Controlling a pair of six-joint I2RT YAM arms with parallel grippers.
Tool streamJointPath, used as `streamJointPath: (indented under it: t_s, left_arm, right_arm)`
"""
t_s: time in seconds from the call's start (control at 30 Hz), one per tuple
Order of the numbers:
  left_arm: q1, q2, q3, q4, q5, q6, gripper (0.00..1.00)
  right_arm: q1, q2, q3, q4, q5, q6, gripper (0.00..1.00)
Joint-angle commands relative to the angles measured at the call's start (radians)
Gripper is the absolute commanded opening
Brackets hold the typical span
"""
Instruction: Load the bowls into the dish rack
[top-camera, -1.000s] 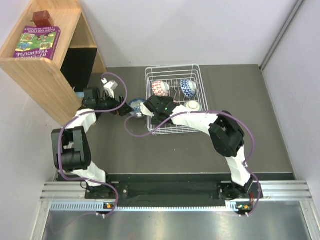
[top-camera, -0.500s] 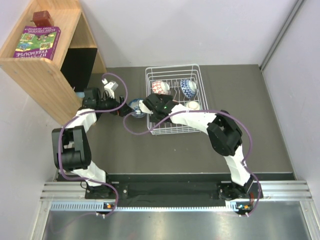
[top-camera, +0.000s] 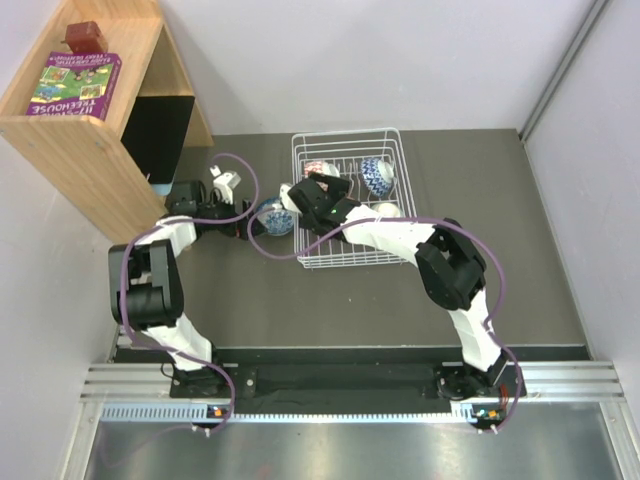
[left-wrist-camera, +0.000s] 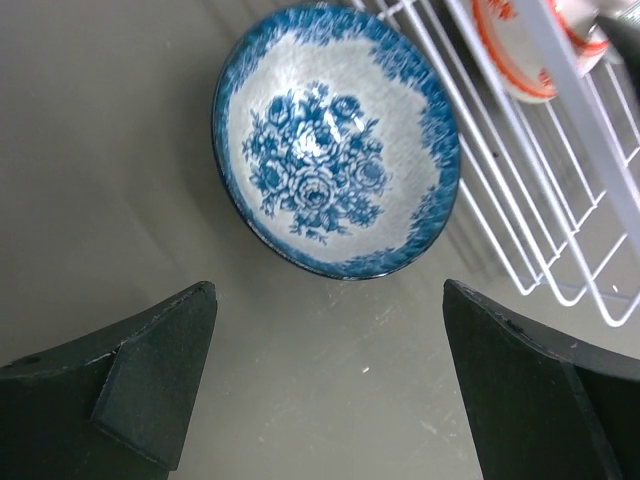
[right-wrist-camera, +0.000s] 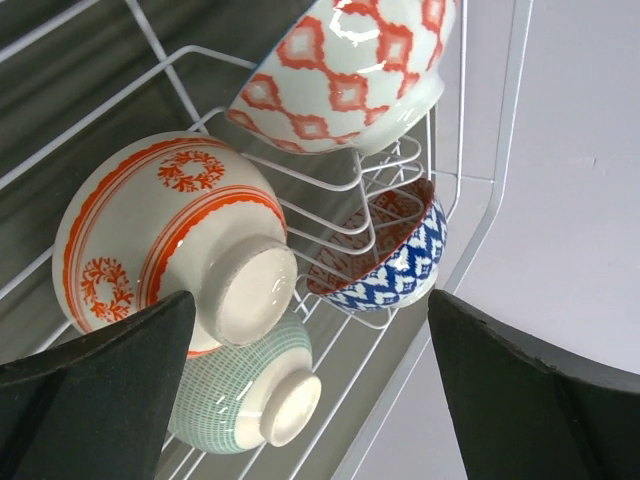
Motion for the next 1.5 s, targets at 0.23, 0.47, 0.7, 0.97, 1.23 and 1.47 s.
streamJointPath:
  t_s: [0.23,0.47,0.7,0.97,1.23,1.47]
  left_arm:
    - [-0.003,0.077,0.074,-0.016,-0.019,0.046,0.93]
    - [-0.028,0.122,0.104,-0.010,-0.058,0.036,0.90]
    - [-0.068,0.160,0.166,-0.007,-0.108,0.015,0.85]
    - [-0.108,0.203,0.206,-0.022,-0.145,0.010,0.61]
    - [-0.117,0.218,0.212,-0.031,-0.154,0.018,0.21]
    - [-0.120,0.228,0.233,-0.059,-0.139,0.021,0.00]
  right_arm:
    - [-0.019,-0.083,0.124,-0.048,-0.023,0.099,1.00]
    - [-0.025,-0.140,0.157,-0.076,-0.062,0.154,1.00]
    - [-0.048,-0.166,0.187,-0.119,-0.118,0.218,1.00]
    - [-0.112,-0.191,0.225,-0.134,-0.141,0.291,1.00]
    - [-0.186,-0.212,0.220,-0.111,-0.104,0.329,1.00]
    - [-0.232,-0.244,0.158,-0.160,-0.217,0.334,1.00]
